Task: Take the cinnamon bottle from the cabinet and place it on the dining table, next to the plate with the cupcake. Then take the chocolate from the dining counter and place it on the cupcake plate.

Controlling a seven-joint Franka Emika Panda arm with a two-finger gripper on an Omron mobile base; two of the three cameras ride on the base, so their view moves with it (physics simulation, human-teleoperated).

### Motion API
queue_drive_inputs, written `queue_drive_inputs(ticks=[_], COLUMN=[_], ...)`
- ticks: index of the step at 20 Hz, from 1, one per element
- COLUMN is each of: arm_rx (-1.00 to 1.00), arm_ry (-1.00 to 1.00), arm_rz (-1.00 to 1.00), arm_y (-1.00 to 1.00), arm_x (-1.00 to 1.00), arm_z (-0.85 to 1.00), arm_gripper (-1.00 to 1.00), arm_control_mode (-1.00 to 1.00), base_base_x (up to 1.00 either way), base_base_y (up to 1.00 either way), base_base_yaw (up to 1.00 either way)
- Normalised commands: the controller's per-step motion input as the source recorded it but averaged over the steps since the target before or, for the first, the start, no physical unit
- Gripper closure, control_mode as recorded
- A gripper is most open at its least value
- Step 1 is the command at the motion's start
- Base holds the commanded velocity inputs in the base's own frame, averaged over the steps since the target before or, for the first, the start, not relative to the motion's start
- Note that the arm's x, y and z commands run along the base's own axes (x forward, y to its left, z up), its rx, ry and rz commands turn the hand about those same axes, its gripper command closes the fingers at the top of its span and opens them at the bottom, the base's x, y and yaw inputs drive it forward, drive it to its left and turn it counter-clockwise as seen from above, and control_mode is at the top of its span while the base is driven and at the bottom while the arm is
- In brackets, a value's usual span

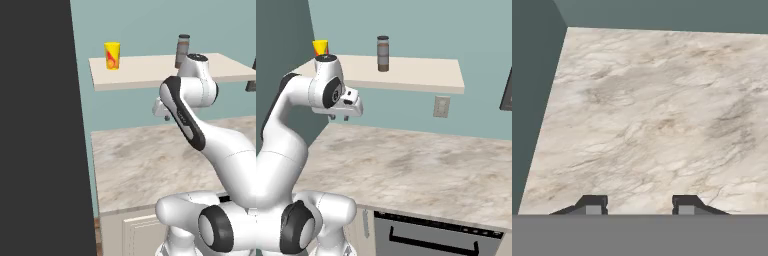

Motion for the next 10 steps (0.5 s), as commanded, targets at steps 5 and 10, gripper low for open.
queue_drive_inputs(ticks=[5,10], arm_rx=[0.00,0.00], arm_ry=[-0.20,-0.57], arm_rz=[-0.03,-0.02], arm_y=[0.00,-0.06], arm_x=[-0.18,-0.28], arm_z=[0.00,0.22], arm_gripper=[-1.00,-1.00], arm_control_mode=[-1.00,-1.00], base_base_x=[0.00,0.00], base_base_y=[0.00,0.00], base_base_yaw=[0.00,0.00])
